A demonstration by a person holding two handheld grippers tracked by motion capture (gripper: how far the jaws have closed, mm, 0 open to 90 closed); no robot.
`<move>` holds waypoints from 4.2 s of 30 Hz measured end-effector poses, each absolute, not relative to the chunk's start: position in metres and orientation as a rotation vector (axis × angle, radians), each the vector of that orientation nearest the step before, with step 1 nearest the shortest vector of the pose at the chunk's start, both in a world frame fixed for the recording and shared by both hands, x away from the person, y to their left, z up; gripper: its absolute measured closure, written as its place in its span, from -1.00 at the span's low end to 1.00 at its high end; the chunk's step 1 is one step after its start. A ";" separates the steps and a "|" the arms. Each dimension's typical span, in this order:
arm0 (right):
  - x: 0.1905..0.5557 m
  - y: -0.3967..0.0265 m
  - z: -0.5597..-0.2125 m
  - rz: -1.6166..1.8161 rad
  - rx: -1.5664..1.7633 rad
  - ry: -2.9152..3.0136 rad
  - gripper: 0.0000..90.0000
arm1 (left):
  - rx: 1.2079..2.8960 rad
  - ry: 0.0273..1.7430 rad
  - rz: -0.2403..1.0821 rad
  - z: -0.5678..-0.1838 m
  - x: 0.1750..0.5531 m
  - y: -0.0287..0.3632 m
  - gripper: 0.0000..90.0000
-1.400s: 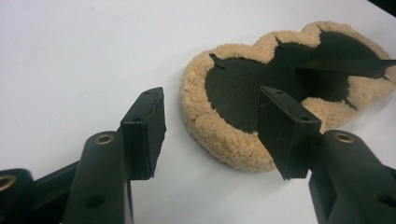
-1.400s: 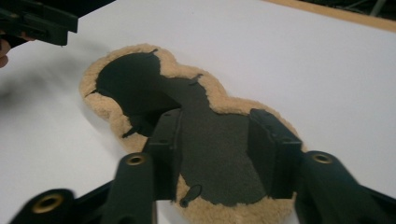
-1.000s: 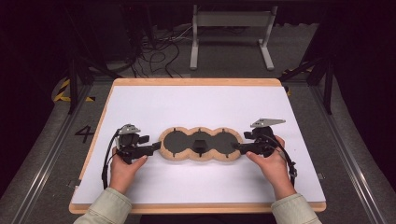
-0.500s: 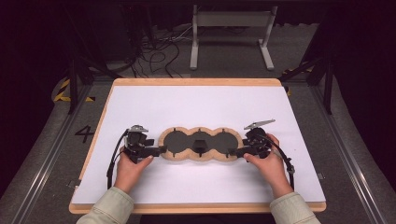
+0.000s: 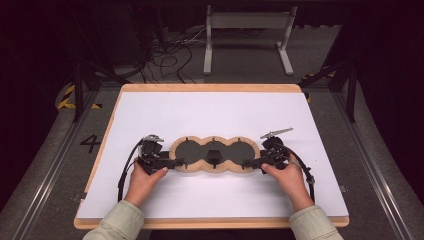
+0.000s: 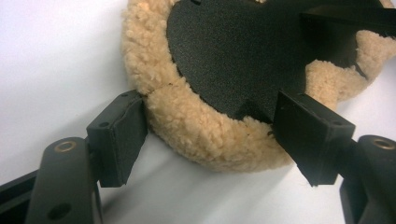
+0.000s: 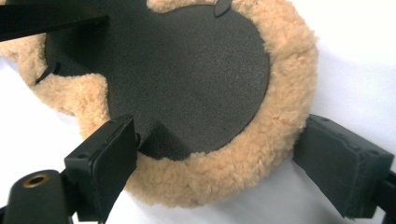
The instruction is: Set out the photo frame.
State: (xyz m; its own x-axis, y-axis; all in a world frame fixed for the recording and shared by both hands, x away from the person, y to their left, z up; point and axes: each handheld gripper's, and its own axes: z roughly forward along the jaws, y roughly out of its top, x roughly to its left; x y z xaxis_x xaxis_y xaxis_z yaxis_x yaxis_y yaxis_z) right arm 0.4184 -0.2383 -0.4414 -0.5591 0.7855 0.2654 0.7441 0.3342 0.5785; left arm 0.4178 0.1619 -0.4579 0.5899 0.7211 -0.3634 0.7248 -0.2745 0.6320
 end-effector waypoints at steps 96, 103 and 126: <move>0.304 -0.264 -0.383 1.019 0.840 2.635 0.26 | 2.244 0.861 0.111 -0.433 0.320 0.183 0.69; 0.308 -0.276 -0.385 0.959 0.842 2.607 0.82 | 2.263 0.722 0.127 -0.428 0.313 0.180 1.00; 0.324 -0.270 -0.407 1.015 0.970 2.425 1.00 | 2.313 0.869 0.145 -0.440 0.323 0.165 1.00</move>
